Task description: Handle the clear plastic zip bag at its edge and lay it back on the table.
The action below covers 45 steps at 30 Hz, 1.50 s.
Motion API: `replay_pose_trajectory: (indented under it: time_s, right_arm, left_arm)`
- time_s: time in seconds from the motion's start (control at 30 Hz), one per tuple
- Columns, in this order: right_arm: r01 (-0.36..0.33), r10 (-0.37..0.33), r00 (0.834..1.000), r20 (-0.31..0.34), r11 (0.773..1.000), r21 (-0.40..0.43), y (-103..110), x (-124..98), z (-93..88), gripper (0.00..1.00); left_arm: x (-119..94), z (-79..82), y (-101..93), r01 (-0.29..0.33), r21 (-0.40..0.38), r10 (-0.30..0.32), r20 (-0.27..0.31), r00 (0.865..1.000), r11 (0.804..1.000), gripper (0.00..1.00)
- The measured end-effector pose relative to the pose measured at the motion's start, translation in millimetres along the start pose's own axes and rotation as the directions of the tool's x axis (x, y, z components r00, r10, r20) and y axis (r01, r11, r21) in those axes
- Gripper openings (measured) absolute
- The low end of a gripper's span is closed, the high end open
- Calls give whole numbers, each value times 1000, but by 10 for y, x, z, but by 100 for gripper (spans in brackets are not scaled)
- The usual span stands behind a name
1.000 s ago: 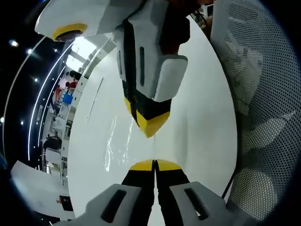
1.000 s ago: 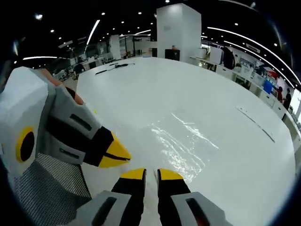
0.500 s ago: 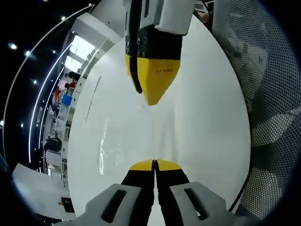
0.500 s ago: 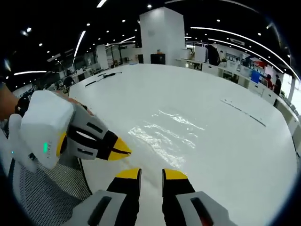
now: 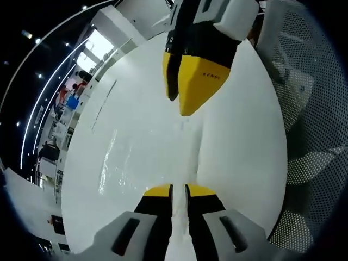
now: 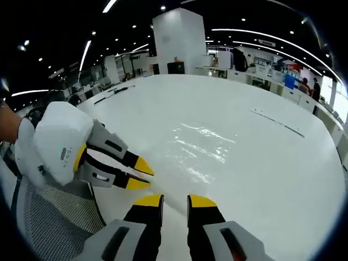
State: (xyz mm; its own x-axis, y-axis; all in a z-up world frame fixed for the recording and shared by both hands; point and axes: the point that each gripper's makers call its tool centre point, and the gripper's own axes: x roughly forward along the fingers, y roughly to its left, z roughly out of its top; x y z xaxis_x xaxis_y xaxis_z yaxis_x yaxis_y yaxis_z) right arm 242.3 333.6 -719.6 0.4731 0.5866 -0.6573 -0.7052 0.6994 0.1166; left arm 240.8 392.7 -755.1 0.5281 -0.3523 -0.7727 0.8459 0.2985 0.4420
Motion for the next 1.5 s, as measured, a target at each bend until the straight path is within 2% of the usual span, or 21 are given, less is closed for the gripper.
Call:
replay_pose_trajectory:
  time_s: [0.3, 0.47, 0.57, 0.7, 0.8, 1.0, 1.13, 1.23, 1.27, 1.33, 1.4, 1.5]
  right_arm:
    - [-13, 13, 1000, -3, 999, 33, 18, 8, -37, 14]
    - [-11, 11, 1000, 3, 999, 52, -3, 0, -33, 15]
    - [-4, 4, 1000, 8, 998, 60, -36, 12, -38, 15]
    - [1, -2, 1000, 10, 997, 71, -55, 2, -46, 18]
    - [-3, 1, 1000, 18, 996, 84, -68, 4, -40, 19]
    - [3, -7, 1000, 31, 994, 108, -112, -53, -34, 25]
    - [-4, -2, 998, 56, 994, 108, -96, -70, 12, 30]
    - [-5, -2, 998, 65, 995, 104, -119, -76, 18, 37]
    - [-5, -2, 998, 68, 994, 105, -133, -80, 17, 39]
    - [-7, -2, 997, 82, 994, 111, -162, -94, 28, 41]
    - [-6, -4, 996, 90, 994, 110, -178, -108, 29, 44]
    - [-13, 2, 995, 97, 994, 111, -178, -135, 7, 47]
  left_arm:
    - [-103, -29, -31, 18, -116, -16, 17, 1000, 993, 13]
    - [-197, -23, -31, 19, -155, -13, 39, 999, 988, 17]
    - [-250, -38, -3, 10, -237, 3, 55, 998, 972, 20]
    - [-253, -173, 17, -13, -208, 19, 24, 1000, 978, 19]
    - [-277, -223, 42, -18, -252, 25, 25, 999, 968, 21]
    - [-351, -289, 157, -38, -382, 62, 50, 997, 923, 26]
    - [-400, -354, 240, -43, -477, 89, 74, 993, 878, 32]
    - [-432, -413, 290, -48, -509, 105, 85, 991, 860, 35]
    - [-454, -422, 308, -45, -535, 111, 93, 989, 844, 37]
    - [-496, -433, 348, -45, -562, 124, 103, 987, 826, 41]
    - [-542, -459, 382, -57, -572, 138, 100, 985, 818, 43]
    - [-616, -484, 410, -56, -604, 151, 107, 983, 795, 49]
